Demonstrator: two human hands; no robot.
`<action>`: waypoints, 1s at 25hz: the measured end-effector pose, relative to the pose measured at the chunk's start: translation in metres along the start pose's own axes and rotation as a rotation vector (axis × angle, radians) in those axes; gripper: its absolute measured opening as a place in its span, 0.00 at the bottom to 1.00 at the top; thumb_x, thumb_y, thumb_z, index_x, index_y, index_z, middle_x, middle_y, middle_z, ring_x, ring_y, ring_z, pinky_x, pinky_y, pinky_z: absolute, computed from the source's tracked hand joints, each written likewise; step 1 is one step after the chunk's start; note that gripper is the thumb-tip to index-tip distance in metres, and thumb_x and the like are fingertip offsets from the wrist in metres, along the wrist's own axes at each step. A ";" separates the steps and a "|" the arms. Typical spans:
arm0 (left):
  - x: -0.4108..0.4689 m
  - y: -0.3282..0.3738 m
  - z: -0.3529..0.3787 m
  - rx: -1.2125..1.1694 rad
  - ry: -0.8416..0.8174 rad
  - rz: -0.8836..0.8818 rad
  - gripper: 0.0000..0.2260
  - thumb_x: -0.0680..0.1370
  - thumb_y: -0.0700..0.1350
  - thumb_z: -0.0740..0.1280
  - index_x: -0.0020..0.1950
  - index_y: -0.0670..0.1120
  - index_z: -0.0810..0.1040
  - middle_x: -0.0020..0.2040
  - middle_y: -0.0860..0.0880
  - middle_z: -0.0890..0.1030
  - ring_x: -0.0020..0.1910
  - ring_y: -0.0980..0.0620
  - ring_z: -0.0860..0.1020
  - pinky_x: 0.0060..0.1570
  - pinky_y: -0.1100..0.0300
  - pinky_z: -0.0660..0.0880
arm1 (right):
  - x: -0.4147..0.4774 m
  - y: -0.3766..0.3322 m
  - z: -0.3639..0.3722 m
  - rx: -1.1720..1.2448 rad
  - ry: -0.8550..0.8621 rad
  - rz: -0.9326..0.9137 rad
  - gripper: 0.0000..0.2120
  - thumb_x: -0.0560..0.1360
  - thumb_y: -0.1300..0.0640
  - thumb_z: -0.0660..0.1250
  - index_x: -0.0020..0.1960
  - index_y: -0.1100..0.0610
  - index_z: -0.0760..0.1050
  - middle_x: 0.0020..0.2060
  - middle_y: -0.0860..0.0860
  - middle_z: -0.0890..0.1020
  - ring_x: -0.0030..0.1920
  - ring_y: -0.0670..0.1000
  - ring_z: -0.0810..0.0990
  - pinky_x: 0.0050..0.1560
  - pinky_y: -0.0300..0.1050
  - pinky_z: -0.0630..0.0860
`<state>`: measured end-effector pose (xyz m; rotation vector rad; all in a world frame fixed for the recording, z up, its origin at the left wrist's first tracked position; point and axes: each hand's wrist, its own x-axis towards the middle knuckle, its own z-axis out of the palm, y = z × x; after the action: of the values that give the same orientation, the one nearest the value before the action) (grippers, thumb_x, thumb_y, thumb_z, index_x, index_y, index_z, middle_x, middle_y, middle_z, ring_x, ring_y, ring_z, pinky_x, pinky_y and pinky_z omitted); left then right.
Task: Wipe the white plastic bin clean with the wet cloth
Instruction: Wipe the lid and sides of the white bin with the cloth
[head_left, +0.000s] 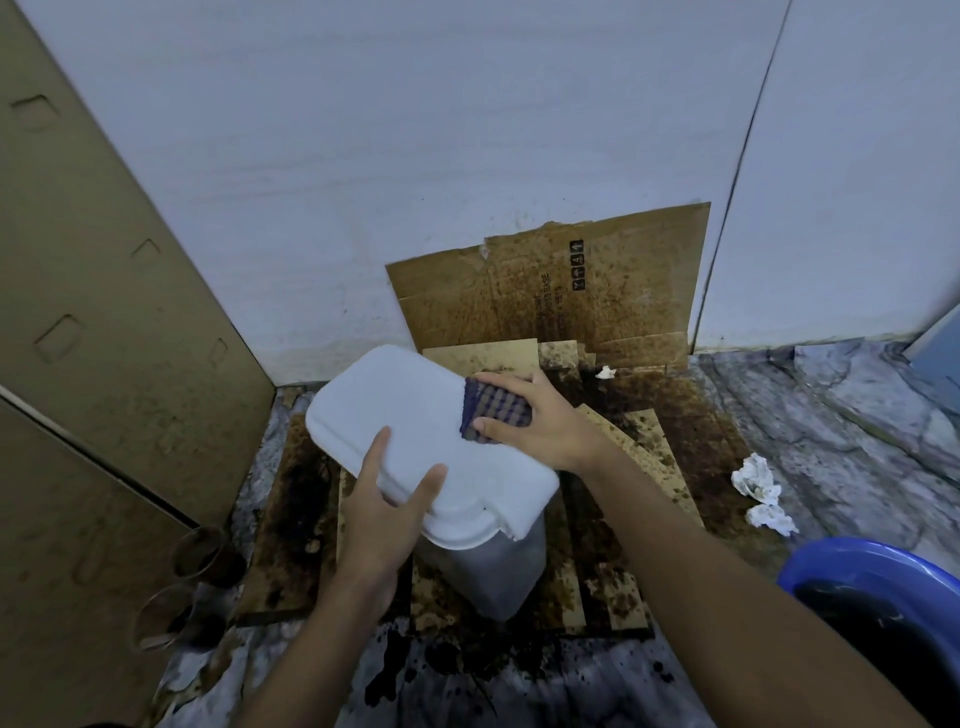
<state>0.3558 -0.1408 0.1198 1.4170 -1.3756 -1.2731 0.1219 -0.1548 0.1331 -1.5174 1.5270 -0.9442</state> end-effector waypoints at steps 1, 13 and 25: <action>-0.006 -0.004 0.001 -0.002 0.021 -0.007 0.40 0.68 0.58 0.78 0.78 0.62 0.64 0.71 0.57 0.70 0.66 0.53 0.73 0.63 0.50 0.77 | 0.008 0.001 -0.001 -0.003 -0.040 -0.005 0.29 0.72 0.43 0.76 0.72 0.40 0.71 0.62 0.46 0.68 0.64 0.46 0.72 0.67 0.42 0.73; -0.025 -0.018 0.012 0.150 -0.145 -0.003 0.42 0.75 0.53 0.73 0.82 0.60 0.51 0.79 0.55 0.61 0.68 0.55 0.68 0.63 0.58 0.72 | 0.019 0.039 -0.005 -0.035 -0.105 0.006 0.27 0.76 0.39 0.69 0.73 0.40 0.70 0.60 0.47 0.68 0.62 0.50 0.73 0.67 0.47 0.73; -0.025 0.017 0.037 0.767 -0.140 0.453 0.31 0.74 0.71 0.64 0.75 0.69 0.62 0.62 0.58 0.63 0.64 0.54 0.66 0.63 0.50 0.69 | -0.033 0.053 -0.006 0.220 0.235 0.000 0.23 0.80 0.42 0.63 0.74 0.44 0.68 0.58 0.52 0.65 0.60 0.47 0.72 0.62 0.40 0.73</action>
<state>0.3186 -0.1141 0.1324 1.3645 -2.2740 -0.5630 0.0933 -0.1213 0.0889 -1.2853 1.5259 -1.2829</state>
